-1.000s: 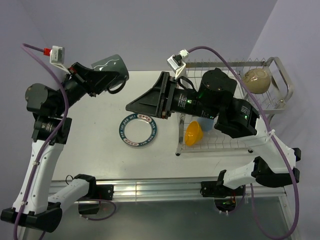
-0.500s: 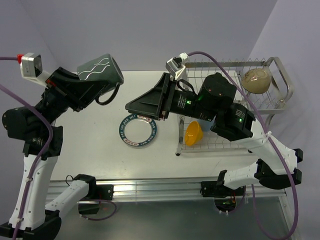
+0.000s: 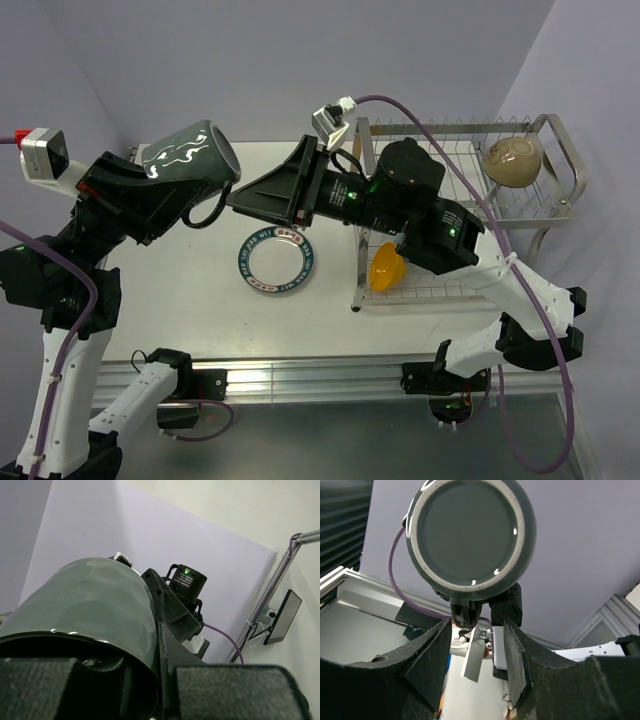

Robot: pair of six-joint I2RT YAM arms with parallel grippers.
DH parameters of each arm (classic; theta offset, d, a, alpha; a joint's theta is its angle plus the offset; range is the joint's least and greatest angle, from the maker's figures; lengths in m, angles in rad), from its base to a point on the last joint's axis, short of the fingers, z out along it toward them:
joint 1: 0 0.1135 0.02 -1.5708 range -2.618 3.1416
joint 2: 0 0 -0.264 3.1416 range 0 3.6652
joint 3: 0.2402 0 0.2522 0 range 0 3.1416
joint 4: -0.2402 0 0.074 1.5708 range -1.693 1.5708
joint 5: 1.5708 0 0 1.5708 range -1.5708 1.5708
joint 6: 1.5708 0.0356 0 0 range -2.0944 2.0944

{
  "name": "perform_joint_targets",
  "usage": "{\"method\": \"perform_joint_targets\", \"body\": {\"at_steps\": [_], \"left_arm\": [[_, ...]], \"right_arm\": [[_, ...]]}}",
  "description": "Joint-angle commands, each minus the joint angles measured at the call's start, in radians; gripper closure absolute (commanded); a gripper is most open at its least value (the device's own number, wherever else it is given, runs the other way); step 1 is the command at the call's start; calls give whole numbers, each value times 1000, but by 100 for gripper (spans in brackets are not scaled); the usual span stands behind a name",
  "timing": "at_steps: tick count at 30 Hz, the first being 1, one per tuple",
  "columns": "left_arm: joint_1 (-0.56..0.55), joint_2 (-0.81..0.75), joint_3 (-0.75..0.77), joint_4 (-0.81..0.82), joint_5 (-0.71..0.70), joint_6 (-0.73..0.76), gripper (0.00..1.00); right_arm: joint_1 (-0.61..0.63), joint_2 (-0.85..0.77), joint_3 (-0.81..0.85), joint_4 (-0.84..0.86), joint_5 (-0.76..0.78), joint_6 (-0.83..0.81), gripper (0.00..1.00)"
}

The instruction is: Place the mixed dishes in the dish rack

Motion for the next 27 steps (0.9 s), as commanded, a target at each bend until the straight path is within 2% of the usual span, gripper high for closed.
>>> {"method": "perform_joint_targets", "body": {"at_steps": [1,9,13,19,21,23,24,27], "left_arm": [[-1,-2,10,66,-37,15,100],[-2,3,21,27,-15,38,100],[-1,1,22,9,-7,49,100],[-1,14,70,-28,14,76,100],[-1,12,67,-28,17,78,100],[-1,11,64,-28,22,79,100],[-1,12,64,-28,26,79,100],[-1,17,68,-29,35,84,100]], "right_arm": [[13,28,72,41,17,-24,47],[33,130,189,14,12,-35,48],[56,174,238,-43,32,-44,70],[82,213,285,-103,92,-87,80],[83,226,302,-113,101,-93,79],[86,236,312,-118,104,-95,58],[86,240,318,-120,106,-96,55],[88,265,356,-150,107,-97,55]]}}
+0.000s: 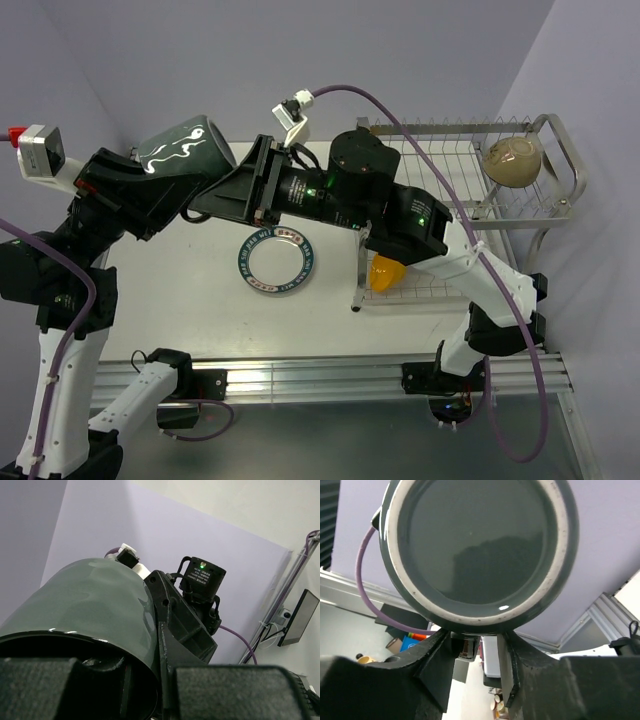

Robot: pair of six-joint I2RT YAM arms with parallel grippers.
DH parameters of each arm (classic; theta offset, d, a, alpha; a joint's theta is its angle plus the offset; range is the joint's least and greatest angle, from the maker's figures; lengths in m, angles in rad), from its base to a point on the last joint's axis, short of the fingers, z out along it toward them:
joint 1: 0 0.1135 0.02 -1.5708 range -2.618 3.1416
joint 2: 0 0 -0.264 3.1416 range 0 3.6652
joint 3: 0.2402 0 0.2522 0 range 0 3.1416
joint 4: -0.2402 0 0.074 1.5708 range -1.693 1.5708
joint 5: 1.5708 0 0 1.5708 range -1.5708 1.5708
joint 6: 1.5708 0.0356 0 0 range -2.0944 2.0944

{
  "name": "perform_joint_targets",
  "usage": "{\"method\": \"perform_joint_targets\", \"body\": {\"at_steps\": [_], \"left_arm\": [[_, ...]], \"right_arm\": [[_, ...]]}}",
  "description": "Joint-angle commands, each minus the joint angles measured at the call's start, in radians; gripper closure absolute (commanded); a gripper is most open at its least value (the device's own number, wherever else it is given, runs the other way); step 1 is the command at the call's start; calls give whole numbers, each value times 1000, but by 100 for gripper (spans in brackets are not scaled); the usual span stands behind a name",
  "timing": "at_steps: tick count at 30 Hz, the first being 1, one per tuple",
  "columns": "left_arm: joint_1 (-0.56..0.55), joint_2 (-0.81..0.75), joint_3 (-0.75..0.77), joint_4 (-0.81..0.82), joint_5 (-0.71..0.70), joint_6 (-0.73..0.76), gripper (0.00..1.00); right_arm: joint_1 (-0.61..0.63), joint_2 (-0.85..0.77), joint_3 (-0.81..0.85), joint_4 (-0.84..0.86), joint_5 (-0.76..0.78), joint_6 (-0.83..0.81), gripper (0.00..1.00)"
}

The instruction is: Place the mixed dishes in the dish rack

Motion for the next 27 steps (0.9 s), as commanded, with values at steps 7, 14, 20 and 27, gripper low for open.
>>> {"method": "perform_joint_targets", "body": {"at_steps": [7,14,20,27], "left_arm": [[-7,17,62,15,58,26,100],[-7,25,68,1,57,25,95],[-7,19,56,-29,41,31,23],[-7,34,74,-64,44,43,1]], "right_arm": [[8,67,75,-58,72,-42,100],[8,26,61,-95,172,-99,100],[8,-45,-25,-43,206,-131,100],[8,-92,-102,11,221,-150,100]]}}
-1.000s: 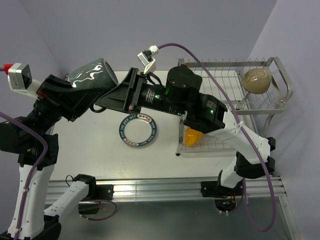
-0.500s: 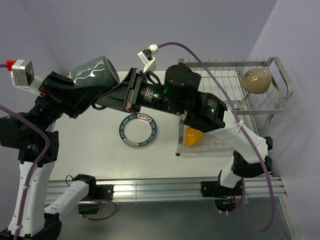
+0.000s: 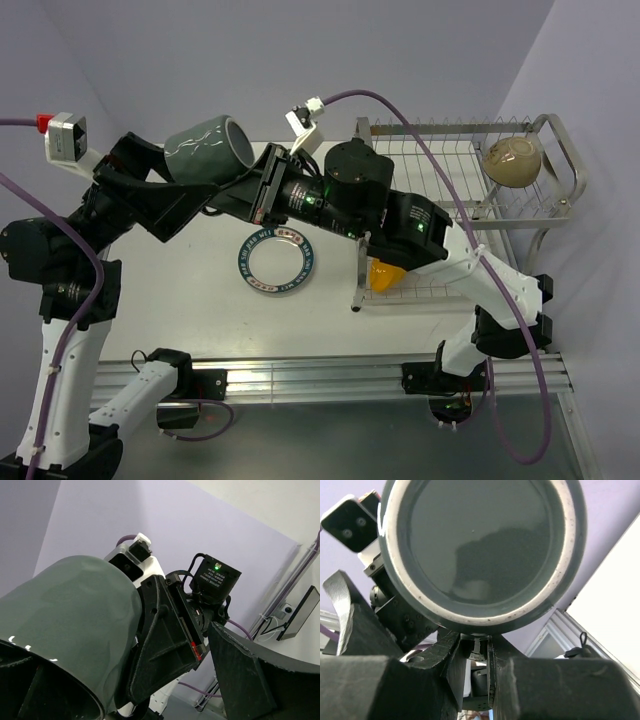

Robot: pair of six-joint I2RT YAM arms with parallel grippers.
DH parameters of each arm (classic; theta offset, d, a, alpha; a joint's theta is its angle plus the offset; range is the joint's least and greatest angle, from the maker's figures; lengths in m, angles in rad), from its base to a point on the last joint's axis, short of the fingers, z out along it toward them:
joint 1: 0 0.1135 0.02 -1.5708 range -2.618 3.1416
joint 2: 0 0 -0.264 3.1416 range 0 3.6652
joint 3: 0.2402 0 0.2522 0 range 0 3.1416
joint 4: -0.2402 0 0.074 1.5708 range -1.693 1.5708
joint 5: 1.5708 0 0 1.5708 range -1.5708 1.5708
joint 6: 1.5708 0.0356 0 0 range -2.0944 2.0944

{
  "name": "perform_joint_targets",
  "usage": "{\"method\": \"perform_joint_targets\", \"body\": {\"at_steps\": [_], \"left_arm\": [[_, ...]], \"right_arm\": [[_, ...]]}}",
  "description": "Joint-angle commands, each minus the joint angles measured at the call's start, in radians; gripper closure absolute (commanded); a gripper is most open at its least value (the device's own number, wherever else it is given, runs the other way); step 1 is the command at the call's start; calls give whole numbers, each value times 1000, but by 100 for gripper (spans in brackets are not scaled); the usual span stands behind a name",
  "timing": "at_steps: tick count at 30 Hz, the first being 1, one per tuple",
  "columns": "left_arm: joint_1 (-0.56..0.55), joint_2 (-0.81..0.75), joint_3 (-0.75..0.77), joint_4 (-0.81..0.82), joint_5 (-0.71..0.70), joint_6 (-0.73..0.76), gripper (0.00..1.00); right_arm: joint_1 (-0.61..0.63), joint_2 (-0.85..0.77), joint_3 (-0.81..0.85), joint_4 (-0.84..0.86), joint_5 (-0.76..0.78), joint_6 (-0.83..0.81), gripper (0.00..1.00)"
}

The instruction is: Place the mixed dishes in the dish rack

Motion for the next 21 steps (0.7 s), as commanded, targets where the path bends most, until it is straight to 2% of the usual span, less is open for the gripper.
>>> {"method": "perform_joint_targets", "body": {"at_steps": [1,3,6,7,8,11,15,17,18,19,21], "left_arm": [[-4,-9,50,4,-4,58,1],[-4,-20,42,-43,-25,87,1],[-4,-49,21,-210,-151,156,1],[-4,-66,7,-242,-232,174,1],[-4,-74,-1,-334,-278,176,1],[-4,-127,-56,-368,-421,156,1],[-4,-156,-99,-390,-499,129,1],[-4,-140,-76,-475,-556,125,1],[-4,-138,-59,-597,-664,124,1],[-4,-136,-41,-653,-714,109,1],[-4,-136,-45,-722,-775,118,1]], "right_arm": [[0,-75,-41,55,49,-55,100],[-5,-93,-54,66,60,-76,100],[-8,-126,-68,75,68,-99,100],[-9,-135,-71,69,71,-104,100],[-11,-141,-73,67,72,-115,100],[-11,-164,-84,41,104,-141,100],[-28,-224,-140,53,137,-164,100],[-29,-236,-136,34,157,-194,100],[-31,-241,-131,27,169,-207,100],[-31,-256,-131,20,190,-220,100],[-39,-288,-142,21,207,-253,100]]}}
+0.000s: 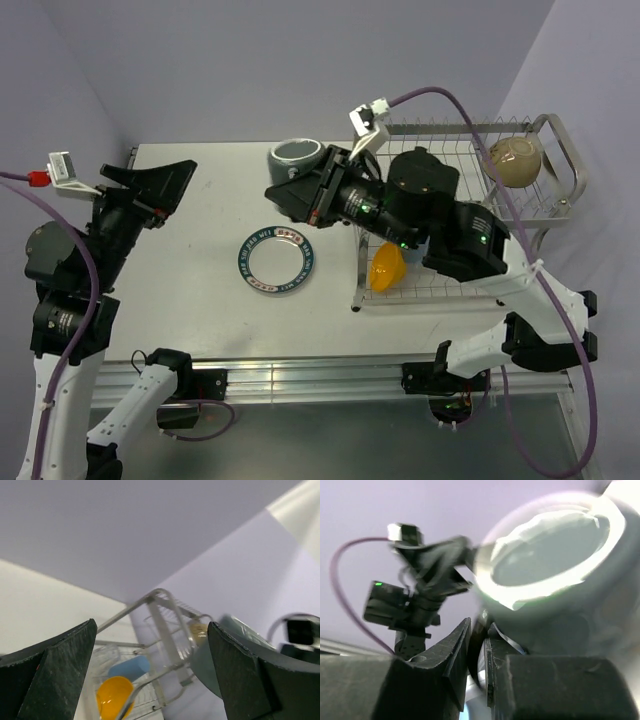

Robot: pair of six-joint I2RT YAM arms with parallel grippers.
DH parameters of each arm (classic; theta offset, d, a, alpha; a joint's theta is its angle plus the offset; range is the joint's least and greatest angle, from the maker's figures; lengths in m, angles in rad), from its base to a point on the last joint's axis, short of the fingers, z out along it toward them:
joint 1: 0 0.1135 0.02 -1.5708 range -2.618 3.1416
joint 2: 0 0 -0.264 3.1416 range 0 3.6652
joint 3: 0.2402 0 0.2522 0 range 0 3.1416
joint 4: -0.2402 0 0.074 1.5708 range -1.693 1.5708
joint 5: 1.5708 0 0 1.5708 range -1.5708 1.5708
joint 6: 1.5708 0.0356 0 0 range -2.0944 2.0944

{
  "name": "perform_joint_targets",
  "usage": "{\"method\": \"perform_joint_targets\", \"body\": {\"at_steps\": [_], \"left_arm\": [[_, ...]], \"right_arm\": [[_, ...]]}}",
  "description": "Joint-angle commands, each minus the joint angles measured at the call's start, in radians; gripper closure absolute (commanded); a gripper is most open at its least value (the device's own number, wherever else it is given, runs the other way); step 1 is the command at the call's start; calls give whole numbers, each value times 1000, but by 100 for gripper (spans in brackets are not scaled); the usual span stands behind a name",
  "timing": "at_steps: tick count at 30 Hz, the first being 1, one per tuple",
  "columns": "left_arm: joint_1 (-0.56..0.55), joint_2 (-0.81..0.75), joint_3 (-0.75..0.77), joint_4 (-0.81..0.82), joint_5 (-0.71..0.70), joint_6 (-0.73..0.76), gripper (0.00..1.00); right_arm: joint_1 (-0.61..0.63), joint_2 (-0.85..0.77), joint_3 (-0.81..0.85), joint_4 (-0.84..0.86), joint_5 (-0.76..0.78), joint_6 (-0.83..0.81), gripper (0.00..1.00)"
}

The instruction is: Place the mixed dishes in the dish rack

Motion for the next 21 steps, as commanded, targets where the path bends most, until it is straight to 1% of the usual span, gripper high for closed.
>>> {"method": "perform_joint_targets", "body": {"at_steps": [1,2,3,4,5,7,8,10,13,16,17,21], "left_arm": [[1,23,36,-215,-186,-7,1],[1,35,39,-251,-185,-15,1],[1,47,42,-283,-218,-21,1],[1,81,43,-353,-222,-34,1],[1,101,42,-386,-223,-42,1],[1,162,31,-453,-196,-53,1],[1,179,22,-452,-165,-53,2],[1,199,-36,-415,-79,-62,4],[1,198,-111,-329,-36,-87,5],[-2,242,-129,-323,-15,-78,6],[-2,261,-125,-331,5,-71,8],[-45,348,-103,-346,48,-55,9]], "right_arm": [[-13,-94,15,86,86,-86,100],[-18,-104,15,80,96,-104,100],[-22,-111,17,75,108,-115,100],[-24,-127,20,63,120,-129,100],[-27,-134,26,51,151,-154,100],[-54,-159,24,26,163,-176,100],[-65,-170,20,25,152,-193,100],[-76,-193,29,-1,184,-213,100],[-108,-213,38,-17,186,-242,100],[-136,-234,34,-27,189,-261,100],[-168,-243,27,-27,177,-267,100],[-206,-280,1,-24,172,-326,100]]}}
